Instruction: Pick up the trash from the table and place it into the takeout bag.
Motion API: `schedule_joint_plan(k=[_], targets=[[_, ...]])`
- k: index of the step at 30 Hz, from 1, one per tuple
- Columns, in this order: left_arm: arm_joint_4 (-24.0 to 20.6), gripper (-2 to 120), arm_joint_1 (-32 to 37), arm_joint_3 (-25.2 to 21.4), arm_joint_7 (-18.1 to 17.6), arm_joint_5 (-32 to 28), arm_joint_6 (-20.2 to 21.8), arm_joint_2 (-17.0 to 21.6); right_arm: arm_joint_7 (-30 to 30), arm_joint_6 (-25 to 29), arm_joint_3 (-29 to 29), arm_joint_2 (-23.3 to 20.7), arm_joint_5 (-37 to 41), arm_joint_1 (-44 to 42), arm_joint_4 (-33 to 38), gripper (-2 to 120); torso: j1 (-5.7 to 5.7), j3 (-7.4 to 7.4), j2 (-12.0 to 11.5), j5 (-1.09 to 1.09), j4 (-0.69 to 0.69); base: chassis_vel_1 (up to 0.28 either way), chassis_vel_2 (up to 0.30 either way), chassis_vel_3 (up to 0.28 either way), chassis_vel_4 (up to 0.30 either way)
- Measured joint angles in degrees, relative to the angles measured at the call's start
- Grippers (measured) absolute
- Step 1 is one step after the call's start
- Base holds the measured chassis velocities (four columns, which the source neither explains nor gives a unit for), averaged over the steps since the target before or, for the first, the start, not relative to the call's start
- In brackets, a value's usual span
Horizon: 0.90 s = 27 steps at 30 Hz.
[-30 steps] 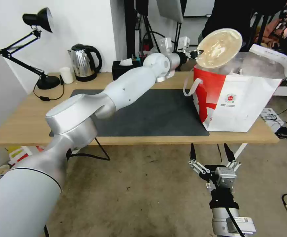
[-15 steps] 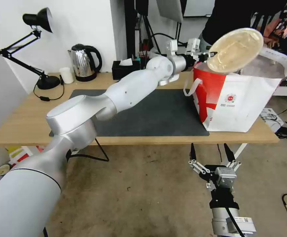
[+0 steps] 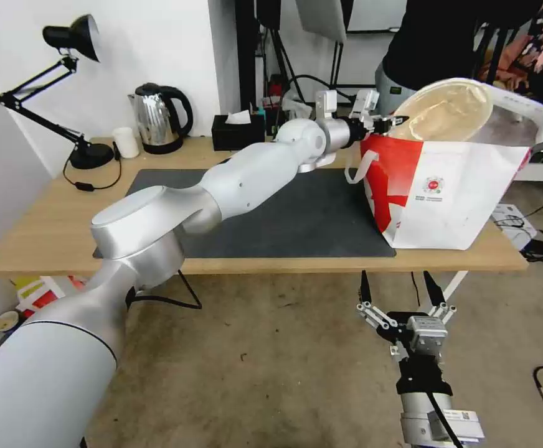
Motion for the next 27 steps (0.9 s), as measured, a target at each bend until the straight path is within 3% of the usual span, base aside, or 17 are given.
schedule_joint_plan(k=[7,12,17,19,21,23,25,27], targets=[[1.1,0,-0.6,-0.5,-0.7,0.3,0.0,-0.1,0.0,0.0,0.0,0.0,0.0,0.0,0.0,100,0.00,0.00,0.0,0.00,0.00,0.000,0.000,0.000,0.000],[0.9,0,-0.7,-0.5,1.2,1.8,0.8,0.4,0.0,0.0,0.0,0.0,0.0,0.0,0.0,100,0.00,0.00,0.0,0.00,0.00,0.000,0.000,0.000,0.000],[-1.1,19,-0.7,1.0,6.1,4.0,1.5,1.8,0.0,0.0,0.0,0.0,0.0,0.0,0.0,100,0.00,0.00,0.0,0.00,0.01,0.000,0.000,0.000,0.000],[-1.3,29,-0.7,1.1,6.6,4.1,1.5,1.9,0.0,0.0,0.0,0.0,0.0,0.0,0.0,100,0.00,0.00,0.0,0.00,0.00,0.000,0.000,0.000,0.000],[-1.3,30,-0.7,1.1,6.6,4.1,1.5,1.8,0.0,0.0,0.0,0.0,0.0,0.0,0.0,100,0.00,0.00,0.0,0.00,0.00,0.000,0.000,0.000,0.000],[-1.3,42,-1.2,1.3,6.8,4.1,1.5,1.7,0.0,0.0,0.0,0.0,0.0,0.0,0.0,100,0.00,0.00,0.0,0.00,0.00,0.000,0.000,0.000,0.000],[-1.3,44,-1.2,1.3,6.8,4.1,1.5,1.7,0.0,0.0,0.0,0.0,0.0,0.0,0.0,100,0.00,0.00,0.0,0.00,0.00,0.000,0.000,0.000,0.000],[-1.5,56,-1.4,1.4,6.8,4.0,1.6,1.8,0.0,0.0,0.0,0.0,0.0,0.0,0.0,100,0.00,0.00,0.0,0.00,0.00,0.000,0.000,0.000,0.000]])
